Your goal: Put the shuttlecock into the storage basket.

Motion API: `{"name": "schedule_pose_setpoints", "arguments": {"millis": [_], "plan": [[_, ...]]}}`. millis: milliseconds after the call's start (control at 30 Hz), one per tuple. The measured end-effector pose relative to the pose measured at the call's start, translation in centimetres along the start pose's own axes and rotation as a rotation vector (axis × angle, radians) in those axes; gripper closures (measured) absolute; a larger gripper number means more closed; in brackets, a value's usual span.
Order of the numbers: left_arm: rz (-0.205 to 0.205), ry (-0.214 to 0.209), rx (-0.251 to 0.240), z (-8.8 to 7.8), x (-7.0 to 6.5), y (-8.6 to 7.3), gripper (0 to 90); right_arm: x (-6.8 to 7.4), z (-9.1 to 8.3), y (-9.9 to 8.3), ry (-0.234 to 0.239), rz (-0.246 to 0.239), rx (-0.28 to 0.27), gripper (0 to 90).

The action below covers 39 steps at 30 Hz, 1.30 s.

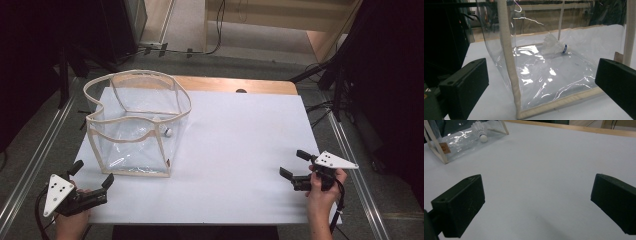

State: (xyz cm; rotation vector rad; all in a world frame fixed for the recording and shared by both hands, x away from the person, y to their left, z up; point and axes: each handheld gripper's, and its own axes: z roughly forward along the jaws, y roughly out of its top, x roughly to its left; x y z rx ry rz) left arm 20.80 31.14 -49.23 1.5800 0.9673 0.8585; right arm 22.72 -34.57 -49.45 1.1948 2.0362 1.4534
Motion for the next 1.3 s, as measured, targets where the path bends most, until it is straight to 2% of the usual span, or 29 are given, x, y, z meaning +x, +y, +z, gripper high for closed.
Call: {"name": "schedule_pose_setpoints", "arguments": {"millis": [467,833,1300], "plan": [[0.005,0.001,0.002,0.0,0.0,0.0,0.0,-0.6,-1.6,-1.0,-0.030,0.020,-0.014,0.0],[0.005,0.002,0.003,0.0,-0.1,0.0,0.0,-1.0,-3.1,-2.5,-0.057,0.058,-0.033,0.0],[0.011,0.002,0.003,0.0,-0.1,0.0,0.0,-1.1,-3.6,-3.4,-0.086,0.078,-0.048,0.0]]}}
